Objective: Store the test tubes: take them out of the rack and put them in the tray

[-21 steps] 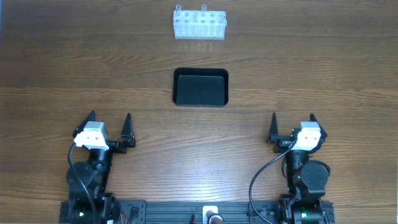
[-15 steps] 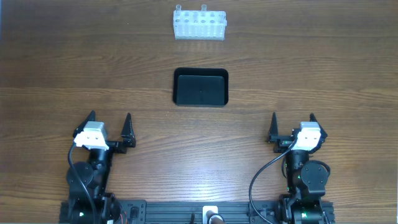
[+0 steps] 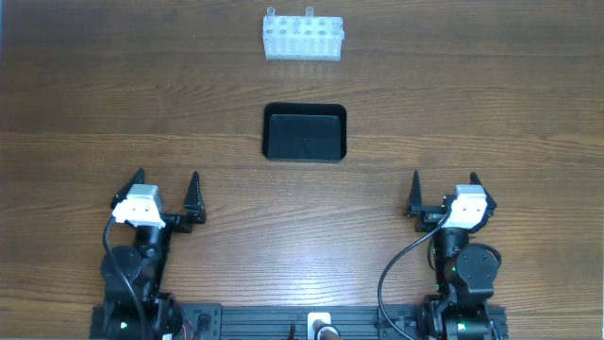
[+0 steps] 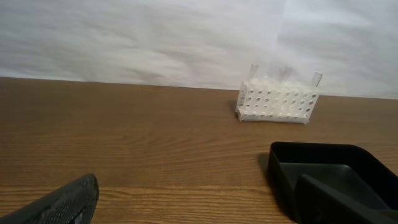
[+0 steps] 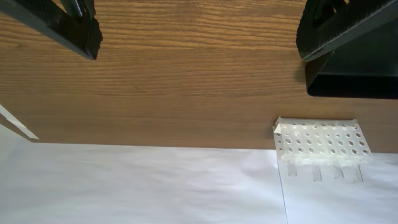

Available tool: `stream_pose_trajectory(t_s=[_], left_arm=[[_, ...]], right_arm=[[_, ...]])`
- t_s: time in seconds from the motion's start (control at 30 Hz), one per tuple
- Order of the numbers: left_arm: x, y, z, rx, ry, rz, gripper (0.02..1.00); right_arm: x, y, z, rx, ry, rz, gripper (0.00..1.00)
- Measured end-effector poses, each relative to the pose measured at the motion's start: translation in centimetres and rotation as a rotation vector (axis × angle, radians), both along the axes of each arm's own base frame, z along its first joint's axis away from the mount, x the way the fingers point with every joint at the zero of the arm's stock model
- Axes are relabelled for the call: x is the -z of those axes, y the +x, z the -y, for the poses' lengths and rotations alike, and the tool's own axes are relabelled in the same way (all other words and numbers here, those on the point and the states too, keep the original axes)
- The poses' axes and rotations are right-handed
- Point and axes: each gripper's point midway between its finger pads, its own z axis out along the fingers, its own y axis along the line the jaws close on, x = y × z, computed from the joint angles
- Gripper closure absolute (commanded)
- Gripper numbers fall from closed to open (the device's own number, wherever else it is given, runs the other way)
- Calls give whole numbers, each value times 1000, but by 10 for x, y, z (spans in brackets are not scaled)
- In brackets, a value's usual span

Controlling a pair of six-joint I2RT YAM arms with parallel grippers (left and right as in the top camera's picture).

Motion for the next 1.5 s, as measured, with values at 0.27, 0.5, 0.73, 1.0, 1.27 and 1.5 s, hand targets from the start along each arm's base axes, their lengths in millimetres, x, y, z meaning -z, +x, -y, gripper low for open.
stream_pose_trajectory(t_s=[0.27,0.5,0.73,1.0,1.27,1.5], left_arm=[[0,0,0,0,0,0,18],[0,0,0,0,0,0,18],[0,0,0,0,0,0,18],[0,0,2,6,0,0,18],[-15,3,2,10,-1,58,18],[-36,27,-3,-6,-1,42,23]], right_arm=[[0,0,0,0,0,0,7],[0,0,0,0,0,0,9],[0,0,0,0,-1,0,7],[0,0,0,0,0,0,7],[0,0,0,0,0,0,7],[0,0,0,0,-1,0,9]])
